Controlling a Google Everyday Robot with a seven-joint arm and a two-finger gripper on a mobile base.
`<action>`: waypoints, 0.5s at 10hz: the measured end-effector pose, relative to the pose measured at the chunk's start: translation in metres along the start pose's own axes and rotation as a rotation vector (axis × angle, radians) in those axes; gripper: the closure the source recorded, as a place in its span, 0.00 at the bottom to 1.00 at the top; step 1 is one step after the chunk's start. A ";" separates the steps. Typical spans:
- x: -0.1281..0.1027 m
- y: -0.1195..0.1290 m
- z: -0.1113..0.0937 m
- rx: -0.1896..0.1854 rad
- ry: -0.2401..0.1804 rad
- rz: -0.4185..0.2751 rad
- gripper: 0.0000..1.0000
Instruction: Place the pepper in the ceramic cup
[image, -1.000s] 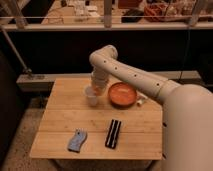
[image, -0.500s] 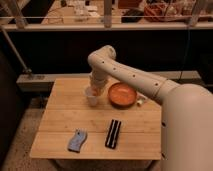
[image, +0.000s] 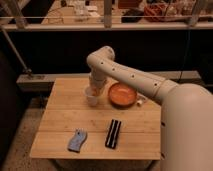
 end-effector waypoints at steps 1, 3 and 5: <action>-0.001 -0.001 0.000 0.000 0.000 0.000 0.86; -0.002 -0.003 0.001 0.000 0.001 0.000 0.77; -0.003 -0.004 0.002 0.001 0.002 0.002 0.76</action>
